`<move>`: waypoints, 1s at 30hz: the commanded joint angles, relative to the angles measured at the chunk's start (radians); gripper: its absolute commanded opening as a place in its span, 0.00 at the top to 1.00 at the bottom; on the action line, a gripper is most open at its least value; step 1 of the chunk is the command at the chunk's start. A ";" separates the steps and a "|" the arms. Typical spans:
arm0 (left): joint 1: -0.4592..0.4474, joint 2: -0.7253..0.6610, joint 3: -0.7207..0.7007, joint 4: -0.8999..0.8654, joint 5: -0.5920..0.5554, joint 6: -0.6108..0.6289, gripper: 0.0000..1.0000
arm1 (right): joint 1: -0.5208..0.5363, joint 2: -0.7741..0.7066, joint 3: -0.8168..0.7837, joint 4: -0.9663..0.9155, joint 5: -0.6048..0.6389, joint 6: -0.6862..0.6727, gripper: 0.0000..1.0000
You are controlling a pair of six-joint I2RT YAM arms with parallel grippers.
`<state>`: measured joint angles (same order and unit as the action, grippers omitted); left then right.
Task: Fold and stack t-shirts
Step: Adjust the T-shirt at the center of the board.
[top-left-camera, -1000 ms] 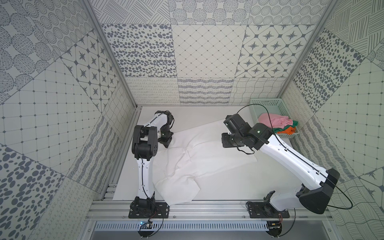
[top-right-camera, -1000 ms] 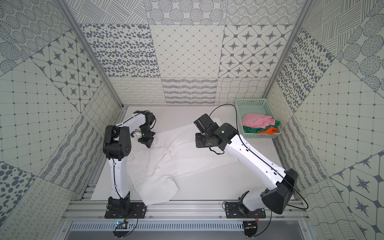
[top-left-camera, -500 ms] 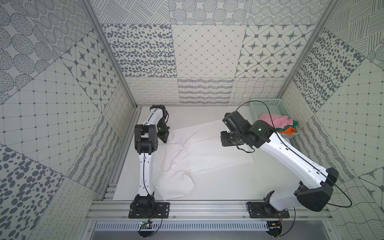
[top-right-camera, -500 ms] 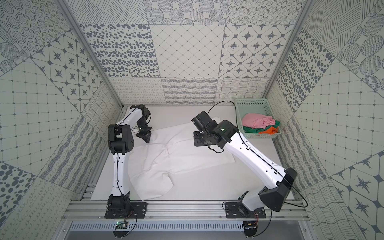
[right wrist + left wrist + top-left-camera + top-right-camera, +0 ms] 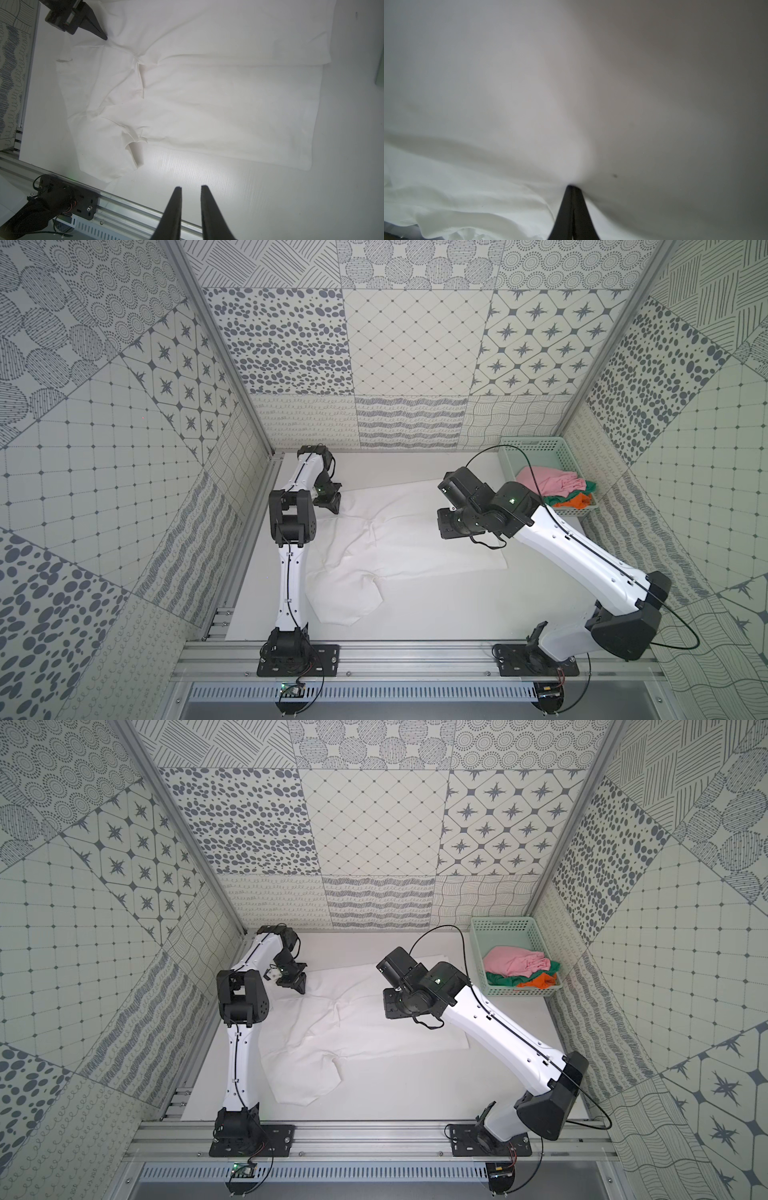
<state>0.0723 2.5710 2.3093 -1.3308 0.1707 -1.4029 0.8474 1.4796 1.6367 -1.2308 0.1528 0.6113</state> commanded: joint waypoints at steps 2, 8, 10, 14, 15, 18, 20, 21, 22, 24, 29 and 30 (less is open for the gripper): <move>0.002 -0.053 -0.028 0.662 0.101 0.175 0.95 | 0.004 0.021 -0.004 0.036 -0.035 -0.038 0.65; 0.004 -0.318 -0.241 0.715 0.126 0.210 0.47 | -0.027 0.033 -0.029 0.093 -0.002 -0.091 0.42; 0.003 -0.408 -0.333 0.692 0.119 0.217 0.41 | -0.060 0.030 -0.062 0.138 -0.019 -0.105 0.42; 0.003 -0.582 -0.475 0.517 0.087 0.249 0.44 | -0.107 0.035 -0.115 0.223 -0.056 -0.131 0.42; 0.003 -0.627 -0.511 0.464 0.078 0.254 0.47 | -0.114 0.038 -0.123 0.234 -0.052 -0.136 0.42; -0.004 -0.806 -0.663 0.288 0.033 0.260 0.49 | -0.145 0.036 -0.152 0.237 0.029 -0.125 0.41; -0.011 -0.908 -0.764 0.172 -0.008 0.258 0.47 | -0.190 0.015 -0.189 0.230 0.086 -0.093 0.36; -0.018 -0.952 -0.815 0.127 -0.023 0.260 0.45 | -0.218 -0.002 -0.215 0.229 0.103 -0.075 0.35; -0.026 -0.995 -0.873 0.088 -0.034 0.260 0.42 | -0.251 -0.019 -0.240 0.229 0.110 -0.060 0.35; -0.047 -1.071 -0.987 0.024 -0.056 0.243 0.39 | -0.312 -0.044 -0.287 0.230 0.099 -0.041 0.35; -0.116 -1.210 -1.256 -0.041 -0.042 0.134 0.39 | -0.388 -0.048 -0.335 0.242 0.062 -0.059 0.35; -0.131 -1.228 -1.293 -0.043 -0.040 0.113 0.38 | -0.392 -0.043 -0.336 0.248 0.054 -0.064 0.35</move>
<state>-0.0101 1.4467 1.1847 -1.1614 0.1707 -1.2076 0.4591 1.4597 1.3064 -1.0206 0.2161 0.5468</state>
